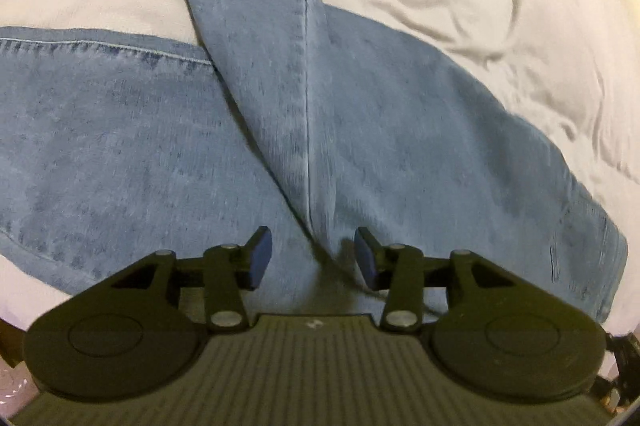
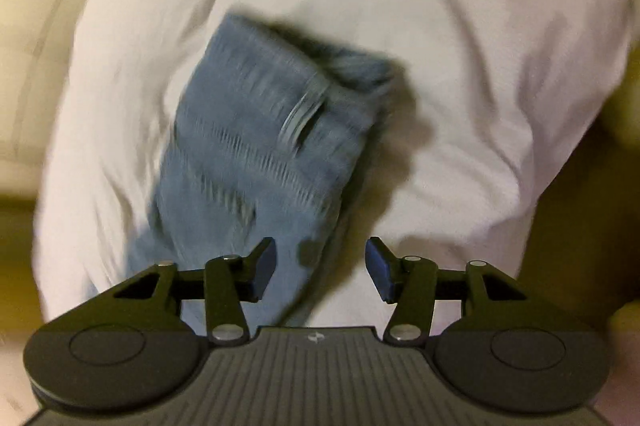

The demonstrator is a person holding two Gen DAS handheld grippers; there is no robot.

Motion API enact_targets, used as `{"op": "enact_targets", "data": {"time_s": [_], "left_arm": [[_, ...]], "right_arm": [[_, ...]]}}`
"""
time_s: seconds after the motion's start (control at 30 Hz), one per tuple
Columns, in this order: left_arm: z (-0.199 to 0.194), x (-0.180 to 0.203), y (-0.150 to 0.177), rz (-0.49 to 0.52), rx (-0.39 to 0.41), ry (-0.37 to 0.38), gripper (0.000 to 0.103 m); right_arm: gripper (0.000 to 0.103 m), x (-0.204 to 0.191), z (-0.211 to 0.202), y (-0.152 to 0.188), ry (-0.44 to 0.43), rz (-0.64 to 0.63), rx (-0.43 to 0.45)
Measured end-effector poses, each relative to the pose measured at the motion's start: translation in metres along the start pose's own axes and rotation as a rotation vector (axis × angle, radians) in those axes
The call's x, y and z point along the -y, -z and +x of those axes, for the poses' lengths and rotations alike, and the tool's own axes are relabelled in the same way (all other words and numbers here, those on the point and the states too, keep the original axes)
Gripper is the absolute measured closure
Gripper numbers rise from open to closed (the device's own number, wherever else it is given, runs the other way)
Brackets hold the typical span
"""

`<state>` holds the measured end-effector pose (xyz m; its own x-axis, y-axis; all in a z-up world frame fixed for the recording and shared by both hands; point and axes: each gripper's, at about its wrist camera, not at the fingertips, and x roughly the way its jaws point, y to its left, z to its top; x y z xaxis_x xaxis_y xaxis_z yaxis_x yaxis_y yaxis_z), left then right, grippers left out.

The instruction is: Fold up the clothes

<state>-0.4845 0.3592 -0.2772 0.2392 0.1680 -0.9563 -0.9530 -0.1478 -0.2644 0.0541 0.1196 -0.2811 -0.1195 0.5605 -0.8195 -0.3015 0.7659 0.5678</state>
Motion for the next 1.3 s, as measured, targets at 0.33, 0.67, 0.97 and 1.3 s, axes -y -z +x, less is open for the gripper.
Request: {"op": "enact_targets", "data": {"time_s": [0.33,0.67,0.97,1.3], "left_arm": [[0.011,0.01,0.005,0.032,0.034,-0.043,0.097],[-0.069,0.025,0.079,0.101,0.272,-0.042,0.095],[-0.025,0.039,0.105,0.095,0.235,-0.151,0.097],[-0.039,0.044,0.114,0.126,0.193,-0.211,0.095]], "right_arm": [[0.071,0.001,0.018,-0.016,-0.016,0.019,0.061],[0.096,-0.089,-0.039,-0.038,-0.078,-0.499,0.159],[0.096,-0.036,0.0,-0.043,0.067,-0.418,0.051],[0.094,-0.034,0.032,-0.035,0.223,-0.479,0.026]]}}
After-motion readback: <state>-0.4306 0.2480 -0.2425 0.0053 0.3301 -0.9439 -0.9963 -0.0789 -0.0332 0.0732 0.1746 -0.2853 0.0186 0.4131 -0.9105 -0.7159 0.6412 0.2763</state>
